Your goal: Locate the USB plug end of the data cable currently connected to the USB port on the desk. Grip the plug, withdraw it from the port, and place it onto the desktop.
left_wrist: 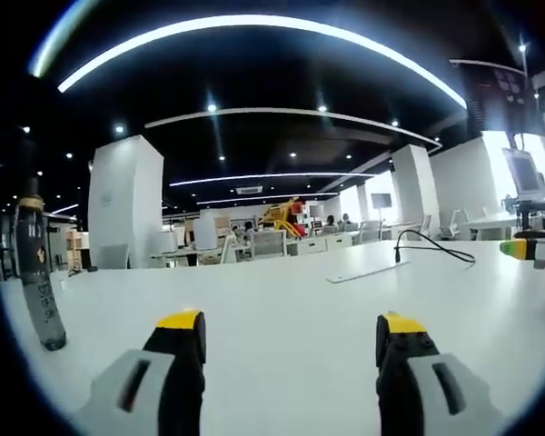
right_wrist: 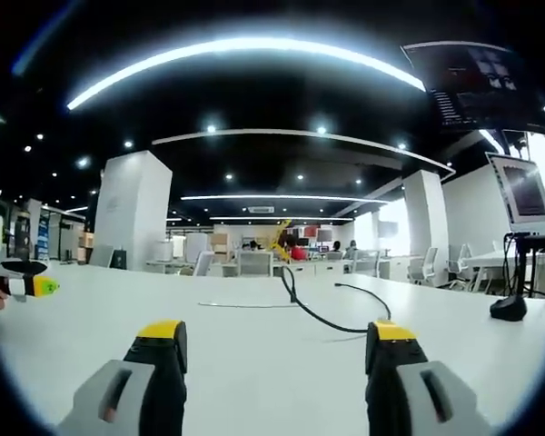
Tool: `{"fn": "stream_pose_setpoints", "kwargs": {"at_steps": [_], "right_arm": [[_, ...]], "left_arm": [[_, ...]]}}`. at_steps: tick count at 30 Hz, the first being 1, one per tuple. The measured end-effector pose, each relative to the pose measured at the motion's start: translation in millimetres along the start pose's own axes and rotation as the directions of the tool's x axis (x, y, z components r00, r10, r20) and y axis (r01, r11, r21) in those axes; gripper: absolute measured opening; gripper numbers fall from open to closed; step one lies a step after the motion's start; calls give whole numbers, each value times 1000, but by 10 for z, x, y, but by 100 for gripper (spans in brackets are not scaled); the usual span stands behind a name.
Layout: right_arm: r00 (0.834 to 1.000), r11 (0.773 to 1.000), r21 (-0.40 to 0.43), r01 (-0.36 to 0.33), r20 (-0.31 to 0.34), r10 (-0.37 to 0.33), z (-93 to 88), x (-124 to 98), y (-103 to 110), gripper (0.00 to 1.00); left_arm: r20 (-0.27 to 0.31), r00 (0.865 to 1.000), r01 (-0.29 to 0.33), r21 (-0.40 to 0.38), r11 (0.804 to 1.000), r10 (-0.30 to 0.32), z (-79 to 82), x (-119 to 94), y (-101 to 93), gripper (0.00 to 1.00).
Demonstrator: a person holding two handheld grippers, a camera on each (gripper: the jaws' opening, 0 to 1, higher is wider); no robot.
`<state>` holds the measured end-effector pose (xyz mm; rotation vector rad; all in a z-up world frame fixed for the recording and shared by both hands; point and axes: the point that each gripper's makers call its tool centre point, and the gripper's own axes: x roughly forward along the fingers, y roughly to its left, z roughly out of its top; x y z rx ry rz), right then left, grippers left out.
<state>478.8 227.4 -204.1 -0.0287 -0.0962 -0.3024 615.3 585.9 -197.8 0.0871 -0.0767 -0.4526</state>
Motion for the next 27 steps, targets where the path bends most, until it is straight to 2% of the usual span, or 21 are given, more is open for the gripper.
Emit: {"fn": "stream_pose_setpoints", "kwargs": {"at_steps": [4,13,22,27], "right_arm": [[1000,1000,-9,2,12,-2,27,-46,24,81],[1000,1000,10,-24,14,23,29,-31,51,79],[1000,1000,6,-26,-14,26,0,18,30,79],[1000,1000,5,-17,-18,17,-2,23,-14,79]], "left_arm": [[6,1000,-25,16,1000,25,9,-12,57,77],[-25,998,-50,35,998,51,-77,15,125,77],[-54,998,-36,1,999,36,-159,45,98,77],[-38,999,-30,0,1000,30,-111,41,77,77]]}}
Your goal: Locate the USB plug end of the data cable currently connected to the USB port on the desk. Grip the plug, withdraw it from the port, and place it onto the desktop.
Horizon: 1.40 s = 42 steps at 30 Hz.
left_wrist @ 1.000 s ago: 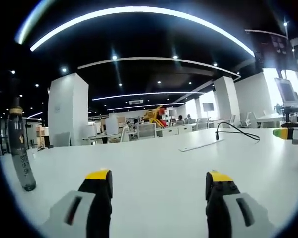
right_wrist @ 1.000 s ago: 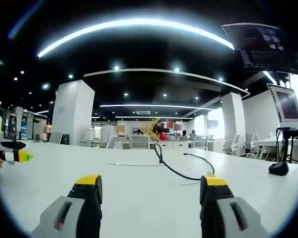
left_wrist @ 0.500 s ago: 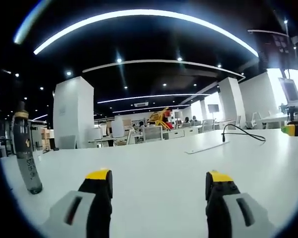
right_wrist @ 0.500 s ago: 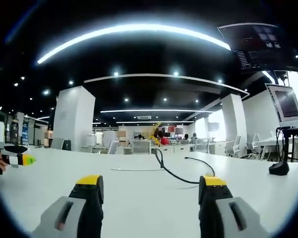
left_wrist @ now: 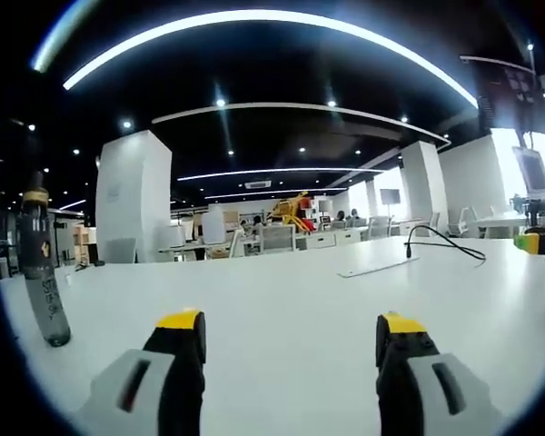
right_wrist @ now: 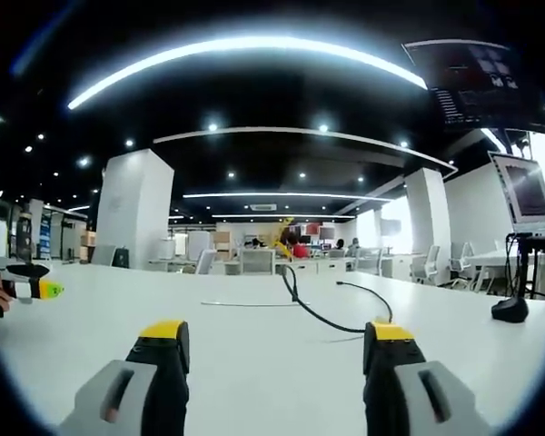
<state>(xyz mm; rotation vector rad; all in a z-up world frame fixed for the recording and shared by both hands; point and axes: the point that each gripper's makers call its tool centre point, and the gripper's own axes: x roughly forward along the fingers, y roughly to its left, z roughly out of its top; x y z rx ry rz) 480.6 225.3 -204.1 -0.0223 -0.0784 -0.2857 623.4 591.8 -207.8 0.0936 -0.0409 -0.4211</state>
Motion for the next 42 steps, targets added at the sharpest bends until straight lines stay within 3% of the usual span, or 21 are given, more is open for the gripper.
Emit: {"fn": "stream_pose_setpoints", "kwargs": {"at_steps": [22,36,42], "right_arm": [[1000,1000,14,-5,20,4,52,13,-37,78],[1000,1000,9,-2,21,1,89,65,-146,77],[1000,1000,-10,-18,22,19,178,186,-239,78]], "left_arm": [[28,1000,-3,8,1000,3,38,74,23,77],[39,998,39,14,999,-40,101,215,-70,77],[82,993,84,55,995,-88,245,349,-177,77]]}}
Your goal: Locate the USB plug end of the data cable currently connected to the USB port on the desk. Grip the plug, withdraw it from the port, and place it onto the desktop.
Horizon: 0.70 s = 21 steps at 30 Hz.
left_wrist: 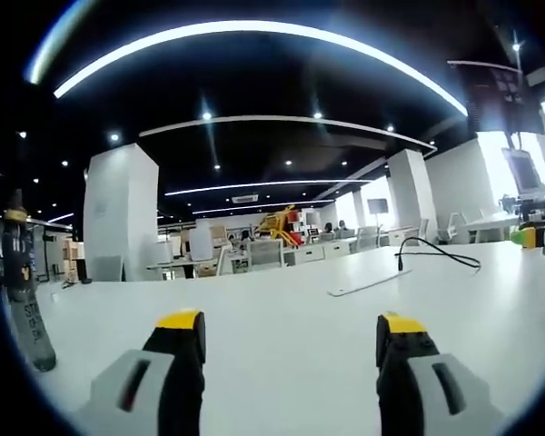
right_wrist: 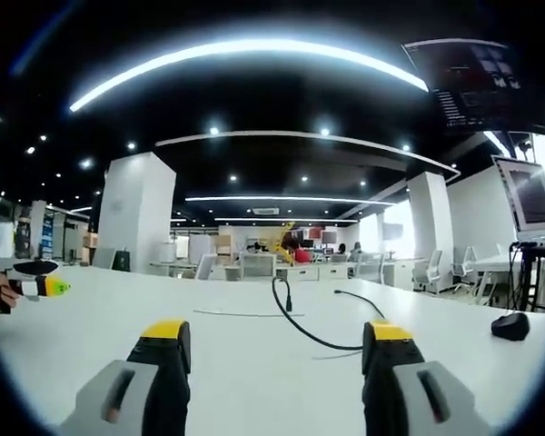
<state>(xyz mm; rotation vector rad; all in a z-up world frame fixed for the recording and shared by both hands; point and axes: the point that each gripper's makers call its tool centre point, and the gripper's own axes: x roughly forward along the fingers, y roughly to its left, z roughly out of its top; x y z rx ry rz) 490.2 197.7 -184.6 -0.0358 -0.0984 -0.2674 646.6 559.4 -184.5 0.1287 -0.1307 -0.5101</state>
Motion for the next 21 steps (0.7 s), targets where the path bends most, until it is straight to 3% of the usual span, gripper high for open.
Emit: {"fn": "stream_pose_setpoints", "kwargs": {"at_steps": [11,21], "right_arm": [[996,996,-40,-79,-35,77,-4,228,-23,77],[990,990,-56,-131,-67,127,-21,404,-101,76]], "left_arm": [[35,989,141,34,989,-142,89,344,-321,77],[39,966,252,47,966,-254,105,605,-618,76]]}}
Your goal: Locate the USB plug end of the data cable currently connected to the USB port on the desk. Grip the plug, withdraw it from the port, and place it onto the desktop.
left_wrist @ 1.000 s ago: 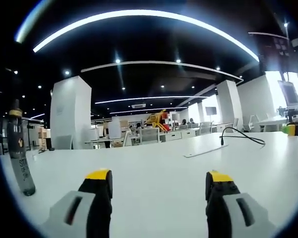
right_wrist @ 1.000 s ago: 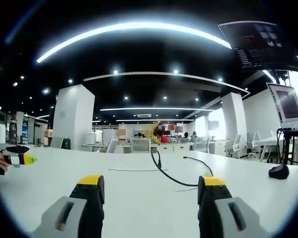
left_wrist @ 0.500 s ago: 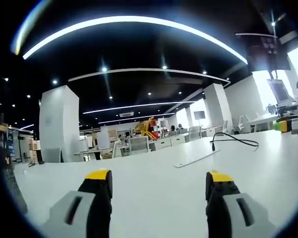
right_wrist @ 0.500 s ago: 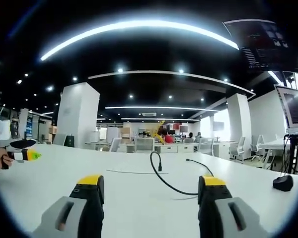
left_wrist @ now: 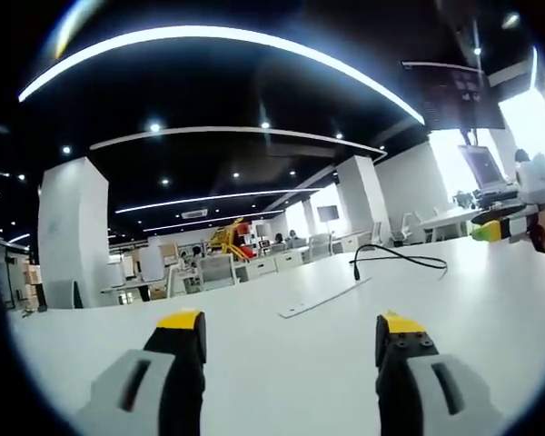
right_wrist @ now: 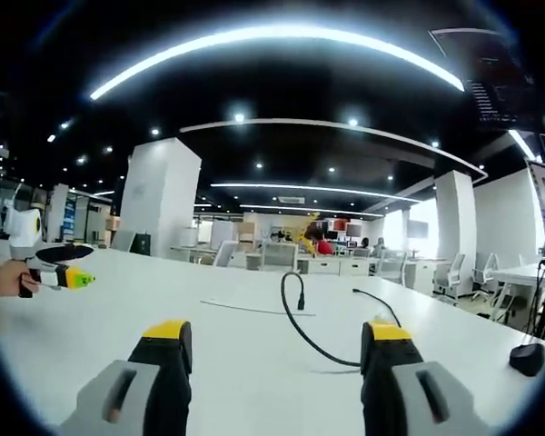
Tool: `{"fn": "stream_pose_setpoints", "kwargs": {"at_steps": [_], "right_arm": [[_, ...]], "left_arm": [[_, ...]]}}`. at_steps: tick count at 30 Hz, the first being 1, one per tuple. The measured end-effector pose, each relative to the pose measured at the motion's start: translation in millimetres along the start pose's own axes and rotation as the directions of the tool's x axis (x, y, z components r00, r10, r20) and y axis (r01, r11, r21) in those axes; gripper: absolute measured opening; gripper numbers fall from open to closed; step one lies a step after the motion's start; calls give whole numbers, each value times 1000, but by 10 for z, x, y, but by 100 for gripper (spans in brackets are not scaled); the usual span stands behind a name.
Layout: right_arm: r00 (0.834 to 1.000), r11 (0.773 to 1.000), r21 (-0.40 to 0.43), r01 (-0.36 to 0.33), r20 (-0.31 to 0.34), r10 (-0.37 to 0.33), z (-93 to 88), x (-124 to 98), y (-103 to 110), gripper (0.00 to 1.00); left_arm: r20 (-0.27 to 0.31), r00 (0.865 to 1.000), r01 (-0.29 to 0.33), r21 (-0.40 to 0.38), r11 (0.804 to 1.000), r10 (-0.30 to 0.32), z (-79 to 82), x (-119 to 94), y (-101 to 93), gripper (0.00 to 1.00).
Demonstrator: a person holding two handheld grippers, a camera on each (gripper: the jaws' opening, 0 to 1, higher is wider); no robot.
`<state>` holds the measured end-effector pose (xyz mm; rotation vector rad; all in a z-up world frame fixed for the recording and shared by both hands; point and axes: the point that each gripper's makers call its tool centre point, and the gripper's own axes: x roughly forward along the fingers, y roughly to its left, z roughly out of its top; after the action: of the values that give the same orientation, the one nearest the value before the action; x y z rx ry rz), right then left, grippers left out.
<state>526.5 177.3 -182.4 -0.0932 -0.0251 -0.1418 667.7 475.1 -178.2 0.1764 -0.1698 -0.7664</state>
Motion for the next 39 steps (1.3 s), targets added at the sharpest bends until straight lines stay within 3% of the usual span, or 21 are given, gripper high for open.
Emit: {"fn": "stream_pose_setpoints", "kwargs": {"at_steps": [12,20,29,39], "right_arm": [[999,999,29,-45,-26,45,16,240,-197,73],[997,998,38,-56,-51,58,-18,392,-313,73],[993,996,58,-71,-85,76,-96,553,-471,72],[991,996,63,-63,-118,70,-141,799,-681,71]], "left_arm": [[-14,994,109,23,994,-108,4,339,-258,74],[-41,982,185,11,983,-185,-107,583,-513,74],[-52,972,228,0,974,-227,-194,860,-624,74],[-29,965,261,7,965,-260,-167,1212,-755,72]]}}
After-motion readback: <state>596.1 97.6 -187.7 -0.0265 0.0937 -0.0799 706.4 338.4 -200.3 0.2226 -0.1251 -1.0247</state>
